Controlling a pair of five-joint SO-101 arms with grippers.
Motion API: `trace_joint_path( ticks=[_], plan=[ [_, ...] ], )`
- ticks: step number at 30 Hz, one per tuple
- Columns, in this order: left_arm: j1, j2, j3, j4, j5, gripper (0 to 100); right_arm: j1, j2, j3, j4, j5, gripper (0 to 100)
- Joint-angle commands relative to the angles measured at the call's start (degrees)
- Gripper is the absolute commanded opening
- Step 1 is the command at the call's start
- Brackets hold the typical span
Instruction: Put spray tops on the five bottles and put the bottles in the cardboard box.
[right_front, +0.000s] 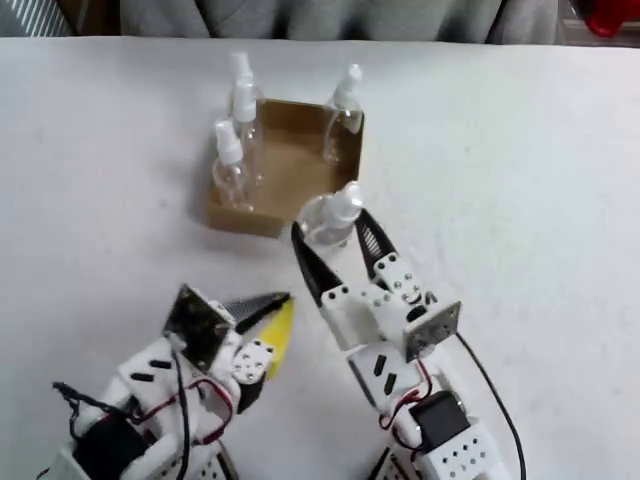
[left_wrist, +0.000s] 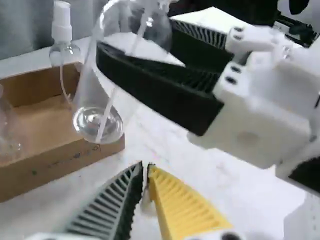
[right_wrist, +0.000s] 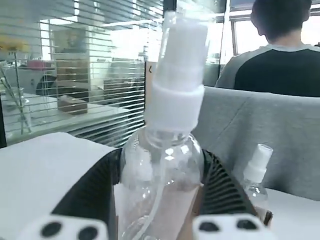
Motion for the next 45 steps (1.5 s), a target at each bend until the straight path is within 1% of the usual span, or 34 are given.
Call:
trace_joint_path(
  ticks=[1, 5, 8, 12, 15, 18, 20, 23, 26, 31, 33, 37, 40, 43, 45],
  plan=[
    [1.45, 0.04, 2.02, -1.85, 0.26, 2, 1.8, 2.59, 0.09, -3.56, -2.02, 1.5],
    [0.75, 0.04, 2.29, -3.6, 0.62, 2, 1.71, 11.65, -0.7, -11.12, -2.2, 1.5],
    [-0.22, 0.04, 3.08, -3.96, 0.62, 2, 1.8, 21.05, -4.31, -14.2, -2.29, 1.5],
    [-0.22, 0.04, 6.77, -6.42, 0.62, 2, 1.8, 31.87, -7.38, -19.91, -5.45, 1.5],
    [-0.13, 0.04, 10.9, -10.2, 0.7, 2, 1.54, 36.0, -7.38, -26.24, -5.89, 1.5],
    [-0.57, 0.04, 14.59, -15.47, 0.7, 2, 0.22, 37.23, -7.12, -27.38, -5.89, 1.5],
    [-1.45, 0.04, 17.41, -19.34, 0.7, 2, -1.01, 37.23, -7.03, -26.24, -5.89, 1.5],
    [-4.79, 0.04, 21.27, -25.76, 0.7, 2, -2.86, 37.23, -7.03, -23.87, -5.98, 1.5],
    [-7.6, 0.04, 23.65, -29.45, 0.7, 2, -3.65, 37.14, -7.12, -22.29, -5.98, 1.5],
    [-10.07, 0.04, 23.74, -29.63, 0.7, 2, -3.74, 36.18, -7.21, -19.3, -5.98, 1.5],
    [-10.24, 0.04, 23.65, -29.54, 0.7, 2, -3.74, 33.71, -7.21, -16.4, -5.98, 1.5],
    [-10.24, 0.04, 23.65, -29.45, 0.7, 2, -4.0, 24.4, -7.21, -6.55, -6.86, 1.5],
    [-10.15, 0.04, 23.65, -29.19, 0.7, 2, -6.37, 15.87, -7.21, 1.36, -8.7, 1.4],
    [-9.01, 0.04, 23.65, -27.43, 0.7, 2, -9.01, 9.71, -7.03, 6.02, -8.7, 1.4],
    [-7.52, 0.04, 23.65, -26.9, 0.53, 2, -9.19, 8.22, -7.03, 6.99, -8.7, 1.4]
  ],
)
